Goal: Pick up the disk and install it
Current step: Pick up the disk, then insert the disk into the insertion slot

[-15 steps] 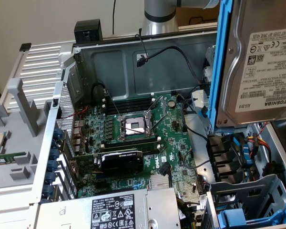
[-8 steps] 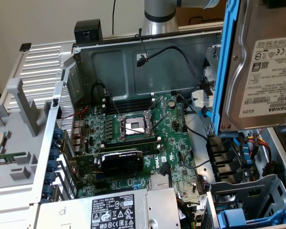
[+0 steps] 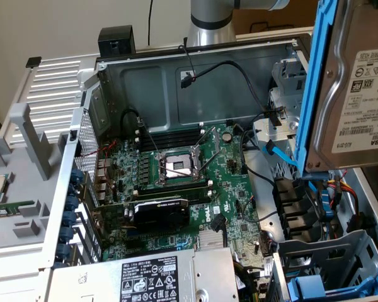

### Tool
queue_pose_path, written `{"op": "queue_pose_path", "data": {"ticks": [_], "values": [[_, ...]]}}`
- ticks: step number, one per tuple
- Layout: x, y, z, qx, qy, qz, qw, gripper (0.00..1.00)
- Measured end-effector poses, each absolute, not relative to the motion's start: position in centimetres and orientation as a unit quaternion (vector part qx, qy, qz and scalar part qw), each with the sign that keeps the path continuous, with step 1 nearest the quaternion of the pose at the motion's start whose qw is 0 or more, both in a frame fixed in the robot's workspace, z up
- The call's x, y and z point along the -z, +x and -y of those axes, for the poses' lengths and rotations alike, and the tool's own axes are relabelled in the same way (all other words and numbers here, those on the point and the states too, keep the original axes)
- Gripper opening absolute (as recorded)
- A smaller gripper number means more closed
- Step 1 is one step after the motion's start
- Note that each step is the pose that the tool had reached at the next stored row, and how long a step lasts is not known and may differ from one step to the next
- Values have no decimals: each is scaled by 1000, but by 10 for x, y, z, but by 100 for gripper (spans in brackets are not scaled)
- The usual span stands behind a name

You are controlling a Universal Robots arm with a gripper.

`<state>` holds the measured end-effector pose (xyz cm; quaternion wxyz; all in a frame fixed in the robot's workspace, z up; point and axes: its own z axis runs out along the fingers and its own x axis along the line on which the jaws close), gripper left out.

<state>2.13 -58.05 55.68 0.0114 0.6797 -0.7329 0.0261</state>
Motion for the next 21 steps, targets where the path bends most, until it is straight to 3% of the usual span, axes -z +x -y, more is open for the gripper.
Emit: {"op": "queue_pose_path", "data": {"ticks": [17,21], "values": [[-557,24,581,-26,680,733,11,37],[-557,24,592,-25,680,733,10,37]]}}
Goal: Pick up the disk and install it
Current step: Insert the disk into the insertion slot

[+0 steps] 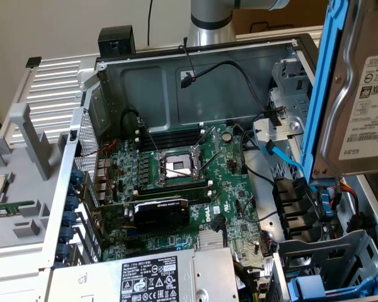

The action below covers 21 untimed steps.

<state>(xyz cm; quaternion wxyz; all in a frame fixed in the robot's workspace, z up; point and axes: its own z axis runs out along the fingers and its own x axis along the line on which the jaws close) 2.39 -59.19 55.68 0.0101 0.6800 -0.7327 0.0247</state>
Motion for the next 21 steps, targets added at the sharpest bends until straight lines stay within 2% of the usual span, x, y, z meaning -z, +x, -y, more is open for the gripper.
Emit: {"op": "queue_pose_path", "data": {"ticks": [7,21], "values": [[-554,24,606,-22,679,734,7,37],[-530,24,620,-18,674,738,4,37]]}}
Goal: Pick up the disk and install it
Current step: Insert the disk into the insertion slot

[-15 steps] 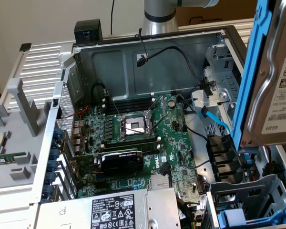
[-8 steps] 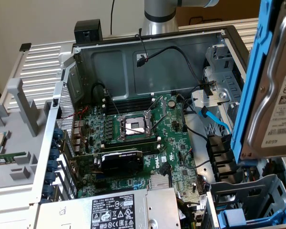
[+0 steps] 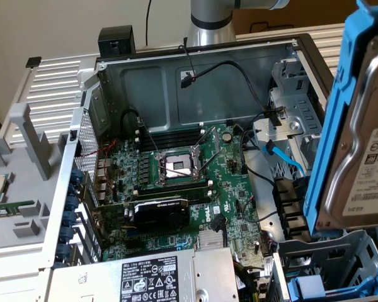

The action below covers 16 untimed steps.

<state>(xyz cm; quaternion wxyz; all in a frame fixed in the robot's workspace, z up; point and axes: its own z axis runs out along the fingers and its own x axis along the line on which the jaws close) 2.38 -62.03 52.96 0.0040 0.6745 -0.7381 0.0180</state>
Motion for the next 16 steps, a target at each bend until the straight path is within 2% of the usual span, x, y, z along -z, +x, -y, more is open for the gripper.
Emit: {"op": "queue_pose_path", "data": {"ticks": [16], "values": [[-501,24,624,-17,670,743,3,37]]}}
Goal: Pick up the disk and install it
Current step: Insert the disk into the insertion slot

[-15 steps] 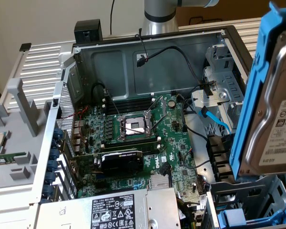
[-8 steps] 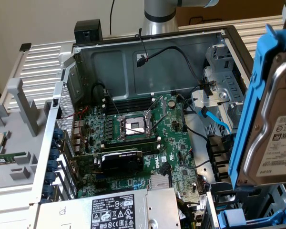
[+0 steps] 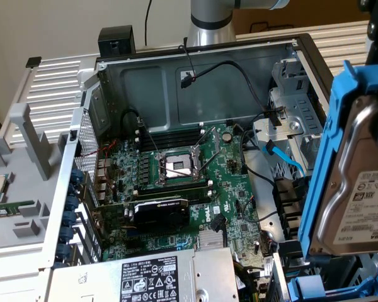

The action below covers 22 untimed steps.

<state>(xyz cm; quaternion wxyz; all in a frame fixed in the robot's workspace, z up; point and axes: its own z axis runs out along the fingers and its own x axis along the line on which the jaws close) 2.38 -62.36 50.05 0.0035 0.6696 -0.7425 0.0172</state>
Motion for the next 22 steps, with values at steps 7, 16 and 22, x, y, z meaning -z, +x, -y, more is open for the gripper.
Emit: {"op": "queue_pose_path", "data": {"ticks": [7,16,22], "values": [[-488,24,623,-17,668,744,4,37],[-478,23,615,-13,666,746,8,37],[-475,23,612,-11,666,746,11,37]]}}
